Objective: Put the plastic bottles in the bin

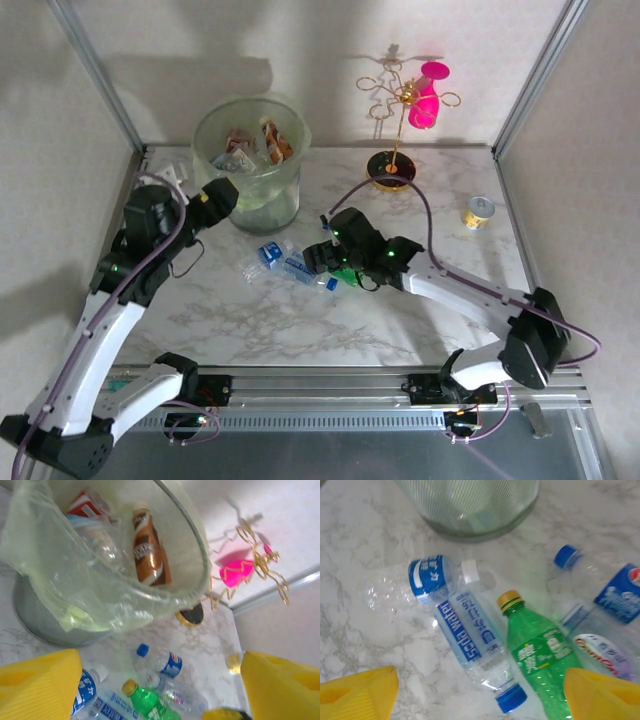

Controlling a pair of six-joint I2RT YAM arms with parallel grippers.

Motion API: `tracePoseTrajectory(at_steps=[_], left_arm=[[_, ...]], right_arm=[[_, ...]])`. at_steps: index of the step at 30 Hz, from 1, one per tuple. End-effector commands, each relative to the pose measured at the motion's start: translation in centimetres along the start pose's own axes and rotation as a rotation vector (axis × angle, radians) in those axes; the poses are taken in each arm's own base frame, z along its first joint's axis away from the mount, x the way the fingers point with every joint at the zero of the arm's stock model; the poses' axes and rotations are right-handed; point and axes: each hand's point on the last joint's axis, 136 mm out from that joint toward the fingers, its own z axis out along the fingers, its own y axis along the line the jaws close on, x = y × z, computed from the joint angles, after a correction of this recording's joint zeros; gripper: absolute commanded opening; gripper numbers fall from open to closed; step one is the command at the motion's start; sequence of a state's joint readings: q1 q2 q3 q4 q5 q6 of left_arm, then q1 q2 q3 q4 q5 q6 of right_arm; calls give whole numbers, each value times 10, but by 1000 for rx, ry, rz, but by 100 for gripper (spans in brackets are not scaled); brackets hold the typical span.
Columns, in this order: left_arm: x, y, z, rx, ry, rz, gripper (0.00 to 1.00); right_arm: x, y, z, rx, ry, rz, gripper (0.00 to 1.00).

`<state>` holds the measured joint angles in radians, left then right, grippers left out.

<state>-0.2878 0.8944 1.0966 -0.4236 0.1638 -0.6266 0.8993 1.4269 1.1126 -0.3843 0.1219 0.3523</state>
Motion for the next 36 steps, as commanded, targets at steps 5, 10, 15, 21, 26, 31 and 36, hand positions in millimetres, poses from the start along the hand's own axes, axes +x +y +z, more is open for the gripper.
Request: tracePoseTrajectory(at_steps=[5,10,15,21,26,31,36], left_arm=[[21,-24,-11,188,52,66,84],[22,-24,-13,180,70,84,85],[26,-25,-15,192,81,83,85],[31,-21,-13,192,88,77,85],[33,-27,-10,223,106,72,85],[35,-27,-9,226,114,73,85],[36,-27,-9,229,117,68,85]], right_arm=[[2,16,44,-33,102,-68,85],[16,9,83,22,173,-107,85],[27,15,107,5,222,-118,86],[39,21,116,16,246,-157,86],[56,24,124,28,280,-180,86],[68,29,126,54,293,-223,85],[80,19,129,98,313,-229,79]])
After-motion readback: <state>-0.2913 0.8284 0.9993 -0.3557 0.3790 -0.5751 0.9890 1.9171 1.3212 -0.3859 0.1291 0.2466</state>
